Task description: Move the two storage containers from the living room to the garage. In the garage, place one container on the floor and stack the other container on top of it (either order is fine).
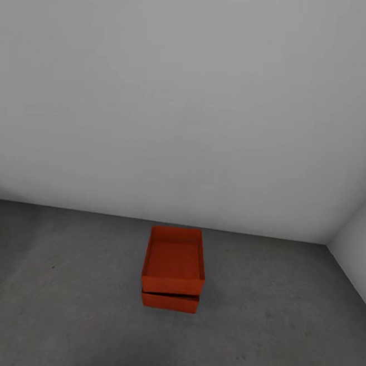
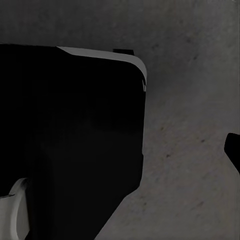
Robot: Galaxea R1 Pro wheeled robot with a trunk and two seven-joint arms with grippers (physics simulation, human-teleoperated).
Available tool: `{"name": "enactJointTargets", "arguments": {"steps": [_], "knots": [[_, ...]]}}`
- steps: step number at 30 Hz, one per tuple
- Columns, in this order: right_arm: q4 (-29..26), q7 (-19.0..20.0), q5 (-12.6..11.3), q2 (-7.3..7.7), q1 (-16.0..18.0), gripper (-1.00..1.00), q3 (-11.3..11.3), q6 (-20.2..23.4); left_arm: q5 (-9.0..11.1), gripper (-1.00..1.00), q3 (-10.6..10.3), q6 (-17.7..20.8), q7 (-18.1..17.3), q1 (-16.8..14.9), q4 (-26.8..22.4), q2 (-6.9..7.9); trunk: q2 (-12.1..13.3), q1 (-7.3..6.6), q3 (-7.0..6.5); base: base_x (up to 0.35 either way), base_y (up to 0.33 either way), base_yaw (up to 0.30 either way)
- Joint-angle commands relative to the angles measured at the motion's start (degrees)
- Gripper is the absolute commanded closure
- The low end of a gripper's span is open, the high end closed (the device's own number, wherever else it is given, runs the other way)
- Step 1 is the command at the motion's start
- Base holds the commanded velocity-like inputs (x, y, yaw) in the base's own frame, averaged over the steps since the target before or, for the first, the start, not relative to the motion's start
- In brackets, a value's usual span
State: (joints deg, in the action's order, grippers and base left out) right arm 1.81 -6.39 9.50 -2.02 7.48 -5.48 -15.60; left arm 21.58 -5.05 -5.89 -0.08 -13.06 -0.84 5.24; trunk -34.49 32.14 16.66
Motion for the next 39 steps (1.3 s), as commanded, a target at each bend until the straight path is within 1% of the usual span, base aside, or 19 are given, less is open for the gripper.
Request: {"name": "enactJointTargets", "arguments": {"steps": [1, 39], "knots": [[0.20, -0.29, 0.61, -0.01, 0.08, -1.00, -0.49, -0.32, 0.48, -1.00, -0.49, -0.18, -0.01, -0.04, 0.05, 0.00, -0.07, 0.02, -0.02, 0.000, 0.000, 0.000], [0.20, -0.20, 0.61, 0.04, 0.08, -1.00, -0.46, -0.60, 0.49, -1.00, -0.49, -0.18, -0.01, -0.04, 0.05, -0.04, -0.07, 0.02, -3.47, 0.000, 0.000, 0.000]]}}
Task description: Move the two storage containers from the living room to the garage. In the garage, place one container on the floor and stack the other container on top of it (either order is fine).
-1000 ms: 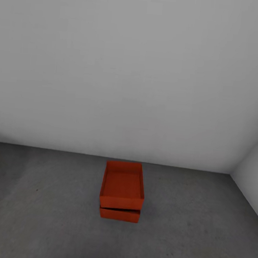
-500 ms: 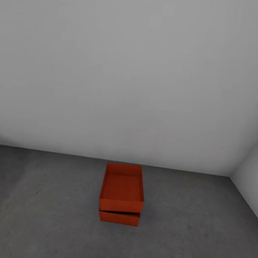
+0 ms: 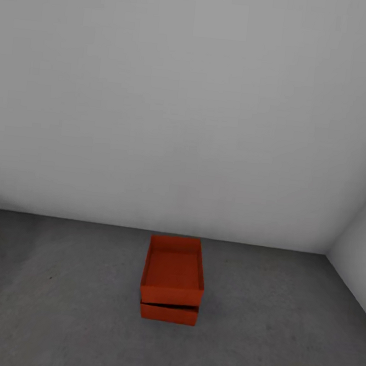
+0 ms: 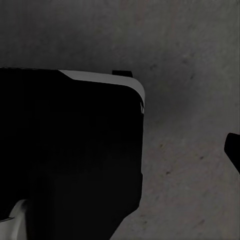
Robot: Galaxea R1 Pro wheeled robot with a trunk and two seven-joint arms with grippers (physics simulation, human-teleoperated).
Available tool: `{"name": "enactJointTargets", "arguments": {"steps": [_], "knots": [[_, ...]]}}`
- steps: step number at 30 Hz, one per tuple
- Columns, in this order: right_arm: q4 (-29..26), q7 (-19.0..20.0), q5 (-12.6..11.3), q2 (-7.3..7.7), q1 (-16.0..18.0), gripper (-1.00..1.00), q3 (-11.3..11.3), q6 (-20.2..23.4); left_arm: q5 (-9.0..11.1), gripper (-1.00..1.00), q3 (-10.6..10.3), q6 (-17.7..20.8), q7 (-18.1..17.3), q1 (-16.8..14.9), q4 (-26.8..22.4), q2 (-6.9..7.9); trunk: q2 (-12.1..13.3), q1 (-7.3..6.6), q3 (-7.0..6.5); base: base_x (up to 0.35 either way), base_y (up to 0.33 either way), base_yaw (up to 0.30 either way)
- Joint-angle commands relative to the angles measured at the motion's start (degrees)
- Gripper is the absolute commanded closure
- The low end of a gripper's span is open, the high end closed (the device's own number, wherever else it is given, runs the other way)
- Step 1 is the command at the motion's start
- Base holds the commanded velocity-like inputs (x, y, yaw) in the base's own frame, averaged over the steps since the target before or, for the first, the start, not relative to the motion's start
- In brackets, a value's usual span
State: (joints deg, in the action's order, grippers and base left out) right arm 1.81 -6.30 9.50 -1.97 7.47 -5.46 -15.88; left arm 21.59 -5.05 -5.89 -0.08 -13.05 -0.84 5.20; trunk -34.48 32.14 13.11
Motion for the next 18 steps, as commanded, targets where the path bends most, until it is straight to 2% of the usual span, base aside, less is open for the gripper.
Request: {"name": "enactJointTargets", "arguments": {"steps": [1, 18], "knots": [[0.18, -0.29, 0.61, 0.00, 0.08, -1.00, -0.47, -0.30, 0.48, -1.00, -0.49, -0.18, -0.01, -0.04, 0.05, 0.02, -0.07, 0.02, -0.01, 0.000, 0.000, 0.000], [0.13, -0.33, 0.61, 0.05, 0.08, -1.00, -0.43, -0.12, 0.47, -1.00, -0.49, -0.18, -0.01, -0.04, 0.05, 0.00, -0.07, 0.02, -1.51, 0.000, 0.000, 0.000]]}}
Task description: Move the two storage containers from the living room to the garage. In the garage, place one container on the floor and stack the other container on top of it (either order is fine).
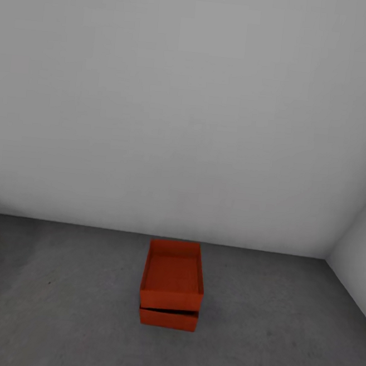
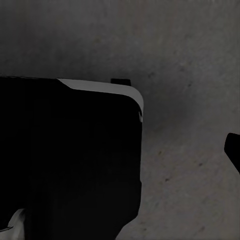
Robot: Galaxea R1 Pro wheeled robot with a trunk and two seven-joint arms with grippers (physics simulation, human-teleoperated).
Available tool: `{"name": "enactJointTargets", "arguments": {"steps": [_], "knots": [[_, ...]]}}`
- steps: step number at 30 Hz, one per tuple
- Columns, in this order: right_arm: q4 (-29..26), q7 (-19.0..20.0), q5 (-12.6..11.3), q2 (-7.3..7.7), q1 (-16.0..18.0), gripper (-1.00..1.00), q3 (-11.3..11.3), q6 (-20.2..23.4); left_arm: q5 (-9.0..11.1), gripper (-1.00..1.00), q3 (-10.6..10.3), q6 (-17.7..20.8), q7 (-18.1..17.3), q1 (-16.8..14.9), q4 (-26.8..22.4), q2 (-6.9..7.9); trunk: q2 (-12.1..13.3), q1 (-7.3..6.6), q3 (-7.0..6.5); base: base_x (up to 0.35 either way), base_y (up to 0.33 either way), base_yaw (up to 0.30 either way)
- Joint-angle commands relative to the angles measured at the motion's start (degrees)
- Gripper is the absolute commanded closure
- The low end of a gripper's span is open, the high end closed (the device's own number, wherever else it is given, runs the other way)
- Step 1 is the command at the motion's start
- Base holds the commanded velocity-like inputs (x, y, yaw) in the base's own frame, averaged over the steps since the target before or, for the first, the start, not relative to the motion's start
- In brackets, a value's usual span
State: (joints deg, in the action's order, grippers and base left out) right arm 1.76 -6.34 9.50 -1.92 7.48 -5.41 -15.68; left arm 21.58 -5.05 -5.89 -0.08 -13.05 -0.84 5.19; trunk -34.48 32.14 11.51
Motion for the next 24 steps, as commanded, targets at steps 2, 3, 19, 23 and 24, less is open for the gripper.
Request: {"name": "enactJointTargets", "arguments": {"steps": [2, 3, 19, 23, 24], "knots": [[0.18, -0.32, 0.60, 0.00, 0.08, -1.00, -0.48, -0.31, 0.48, -1.00, -0.49, -0.18, -0.01, -0.04, 0.05, 0.03, -0.07, 0.02, -0.09, 0.000, 0.000, 0.000], [0.18, -0.31, 0.60, 0.01, 0.08, -1.00, -0.48, -0.31, 0.48, -1.00, -0.49, -0.18, -0.01, -0.04, 0.05, 0.04, -0.07, 0.02, -0.18, 0.000, 0.000, 0.000], [0.18, -0.34, 0.59, -0.02, 0.08, -1.00, -0.48, -0.31, 0.48, -1.00, -0.49, -0.18, -0.01, -0.04, 0.05, 0.02, -0.07, 0.02, -1.60, 0.000, 0.000, 0.000], [0.18, -0.34, 0.60, -0.02, 0.08, -1.00, -0.48, -0.31, 0.48, -1.00, -0.49, -0.18, -0.01, -0.04, 0.05, 0.03, -0.07, 0.02, -1.95, 0.000, 0.000, 0.000], [0.18, -0.34, 0.60, -0.02, 0.08, -1.00, -0.48, -0.31, 0.48, -1.00, -0.49, -0.18, -0.01, -0.04, 0.05, 0.00, -0.07, 0.02, -2.04, 0.000, 0.000, 0.000]]}}
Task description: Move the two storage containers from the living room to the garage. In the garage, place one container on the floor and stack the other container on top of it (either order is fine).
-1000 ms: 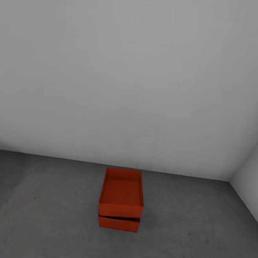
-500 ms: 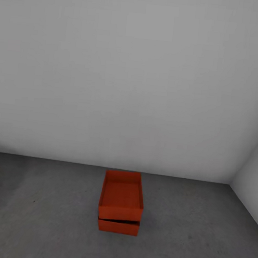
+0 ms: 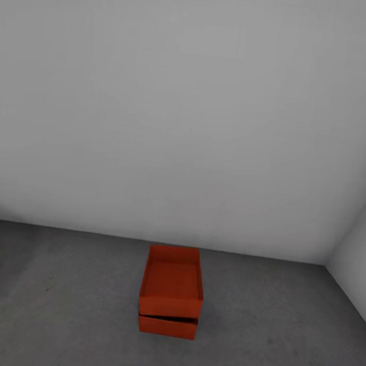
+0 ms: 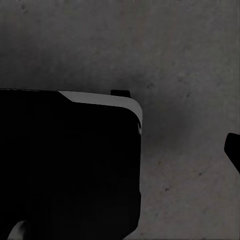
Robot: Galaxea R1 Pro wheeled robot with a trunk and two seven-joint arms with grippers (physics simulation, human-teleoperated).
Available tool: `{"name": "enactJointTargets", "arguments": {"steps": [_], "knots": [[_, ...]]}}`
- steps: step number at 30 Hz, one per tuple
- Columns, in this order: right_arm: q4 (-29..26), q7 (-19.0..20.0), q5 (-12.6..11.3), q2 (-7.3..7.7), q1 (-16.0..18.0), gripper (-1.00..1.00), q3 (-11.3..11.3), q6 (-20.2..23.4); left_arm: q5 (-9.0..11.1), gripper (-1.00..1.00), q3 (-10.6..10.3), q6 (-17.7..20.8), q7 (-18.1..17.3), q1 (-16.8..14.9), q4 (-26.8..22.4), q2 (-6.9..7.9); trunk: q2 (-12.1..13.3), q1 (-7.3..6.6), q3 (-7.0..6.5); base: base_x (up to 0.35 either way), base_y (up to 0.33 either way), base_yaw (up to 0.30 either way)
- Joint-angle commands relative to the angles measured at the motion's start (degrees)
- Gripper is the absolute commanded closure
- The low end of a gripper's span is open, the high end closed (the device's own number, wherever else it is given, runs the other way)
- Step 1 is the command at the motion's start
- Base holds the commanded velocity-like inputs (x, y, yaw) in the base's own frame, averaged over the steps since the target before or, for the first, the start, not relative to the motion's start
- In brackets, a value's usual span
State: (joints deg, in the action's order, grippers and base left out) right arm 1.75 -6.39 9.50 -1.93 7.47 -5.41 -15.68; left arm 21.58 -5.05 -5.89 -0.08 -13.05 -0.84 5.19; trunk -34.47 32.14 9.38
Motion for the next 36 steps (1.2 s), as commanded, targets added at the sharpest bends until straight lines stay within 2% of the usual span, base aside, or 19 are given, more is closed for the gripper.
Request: {"name": "enactJointTargets", "arguments": {"steps": [1, 36], "knots": [[0.19, -0.29, 0.61, -0.01, 0.08, -1.00, -0.48, -0.31, 0.48, -1.00, -0.49, -0.17, -0.01, -0.04, 0.05, 0.01, -0.08, 0.02, 0.00, 0.000, 0.000, 0.000], [0.19, -0.29, 0.53, -0.01, 0.08, -1.00, -0.48, -0.31, 0.48, -1.00, -0.49, -0.17, -0.01, -0.04, 0.05, 0.04, -0.08, 0.02, -3.10, 0.000, 0.000, 0.000]]}}
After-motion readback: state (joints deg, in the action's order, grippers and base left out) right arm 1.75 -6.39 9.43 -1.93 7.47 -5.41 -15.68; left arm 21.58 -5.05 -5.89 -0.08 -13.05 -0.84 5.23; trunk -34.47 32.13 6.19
